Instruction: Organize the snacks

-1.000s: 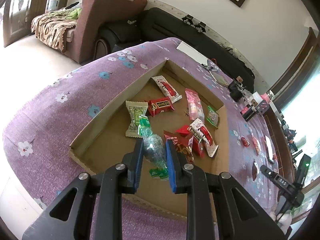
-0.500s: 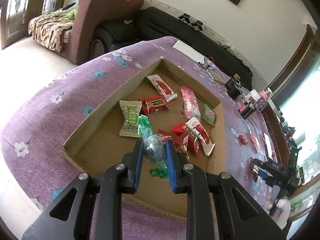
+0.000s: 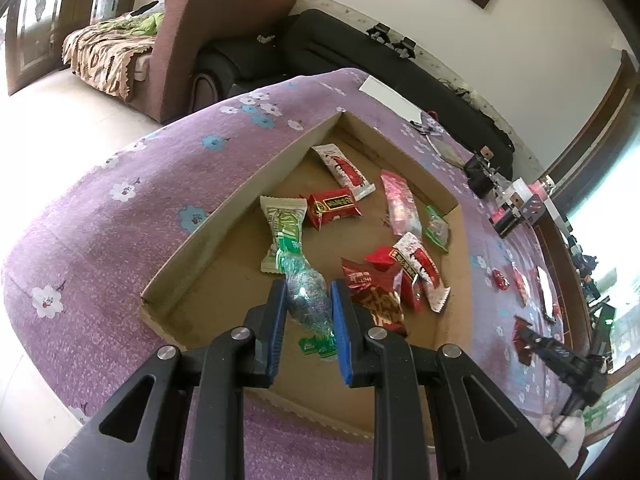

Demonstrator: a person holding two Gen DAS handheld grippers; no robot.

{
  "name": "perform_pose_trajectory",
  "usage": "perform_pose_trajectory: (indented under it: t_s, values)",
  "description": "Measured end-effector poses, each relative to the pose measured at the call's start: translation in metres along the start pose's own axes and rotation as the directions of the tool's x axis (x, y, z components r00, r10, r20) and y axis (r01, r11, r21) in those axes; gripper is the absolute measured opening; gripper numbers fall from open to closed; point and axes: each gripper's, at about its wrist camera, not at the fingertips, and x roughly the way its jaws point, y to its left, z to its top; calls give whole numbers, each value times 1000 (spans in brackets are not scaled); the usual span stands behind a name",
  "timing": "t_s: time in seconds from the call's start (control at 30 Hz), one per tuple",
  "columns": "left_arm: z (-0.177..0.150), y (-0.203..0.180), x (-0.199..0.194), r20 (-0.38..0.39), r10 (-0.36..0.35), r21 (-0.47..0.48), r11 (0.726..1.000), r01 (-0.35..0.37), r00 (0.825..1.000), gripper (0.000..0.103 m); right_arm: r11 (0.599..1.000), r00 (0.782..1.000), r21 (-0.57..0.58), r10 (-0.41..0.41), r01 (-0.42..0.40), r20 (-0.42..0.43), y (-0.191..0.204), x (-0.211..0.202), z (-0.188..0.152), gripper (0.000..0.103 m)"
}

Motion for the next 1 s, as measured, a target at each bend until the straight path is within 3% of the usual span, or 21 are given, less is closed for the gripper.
perform_pose_trajectory:
  t_s: [0.23, 0.33, 0.5, 0.63, 0.9, 1.0]
  values:
    - [7, 3, 6, 8, 55, 2, 999, -55, 998, 20, 976, 979, -108, 194, -187, 56, 58, -31, 4, 27]
    - [10, 3, 8, 3, 58, -2, 998, -58, 998, 22, 953, 965, -168, 261, -253, 29, 94, -33, 7, 26]
    - [9, 5, 3, 3, 16, -26, 1000, -16, 1000, 37, 897, 932, -254, 357, -362, -68, 155, -28, -6, 26]
    - [10, 11, -7, 21, -4, -59, 998, 5, 1000, 38, 853, 910, -317, 383, -415, -159, 200, -16, -27, 26]
    - [10, 24, -13, 18, -10, -107, 994, 12, 1000, 38, 809, 895, -388, 366, -442, -257, 243, 8, -63, 26]
    - [9, 24, -12, 13, -8, -109, 994, 9, 1000, 38, 804, 899, -410, 343, -431, -274, 250, 19, -71, 26]
